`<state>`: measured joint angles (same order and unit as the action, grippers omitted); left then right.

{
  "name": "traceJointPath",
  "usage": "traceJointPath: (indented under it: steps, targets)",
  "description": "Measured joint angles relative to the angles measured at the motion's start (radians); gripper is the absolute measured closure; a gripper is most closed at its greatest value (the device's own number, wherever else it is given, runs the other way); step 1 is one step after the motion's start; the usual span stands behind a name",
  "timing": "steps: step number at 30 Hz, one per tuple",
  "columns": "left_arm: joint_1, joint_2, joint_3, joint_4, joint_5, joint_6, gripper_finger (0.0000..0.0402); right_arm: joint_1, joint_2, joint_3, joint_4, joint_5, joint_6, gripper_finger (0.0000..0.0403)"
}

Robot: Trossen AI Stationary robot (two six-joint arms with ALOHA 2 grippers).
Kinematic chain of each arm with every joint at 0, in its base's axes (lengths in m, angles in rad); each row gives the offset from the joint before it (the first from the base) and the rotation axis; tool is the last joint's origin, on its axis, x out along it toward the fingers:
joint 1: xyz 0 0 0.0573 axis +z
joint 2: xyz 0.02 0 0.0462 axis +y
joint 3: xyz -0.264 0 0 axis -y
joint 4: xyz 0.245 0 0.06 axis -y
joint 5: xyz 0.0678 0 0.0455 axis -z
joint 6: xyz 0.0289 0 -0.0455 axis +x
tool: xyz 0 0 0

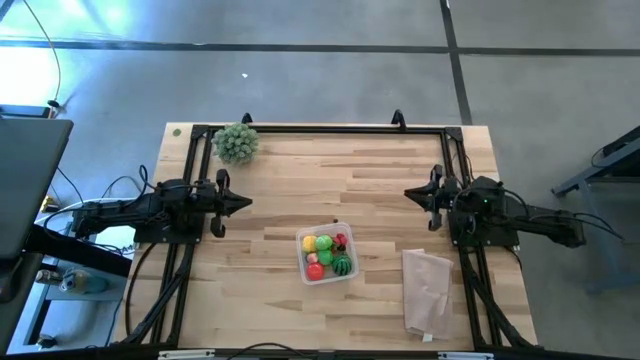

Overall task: Pick and placing Produce into tupperware
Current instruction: Return to Home Position

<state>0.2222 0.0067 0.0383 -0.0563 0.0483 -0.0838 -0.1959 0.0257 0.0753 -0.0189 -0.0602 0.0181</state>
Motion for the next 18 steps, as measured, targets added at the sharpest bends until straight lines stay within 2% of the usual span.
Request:
traceJointPath:
  steps: [4, 10, 18]
  targets:
    - [0.000, 0.000, 0.000, 0.000, 0.000, 0.000, 0.0401, 0.000, 0.000, 0.000, -0.009, 0.003, -0.008, 0.0401]
    - [0.000, 0.000, 0.000, 0.000, 0.000, 0.000, 0.0401, 0.000, 0.000, 0.000, -0.064, 0.005, -0.041, 0.0396]
    - [0.000, 0.000, 0.000, 0.000, 0.000, 0.000, 0.0401, 0.000, 0.000, 0.000, -0.165, 0.086, 0.027, 0.0396]
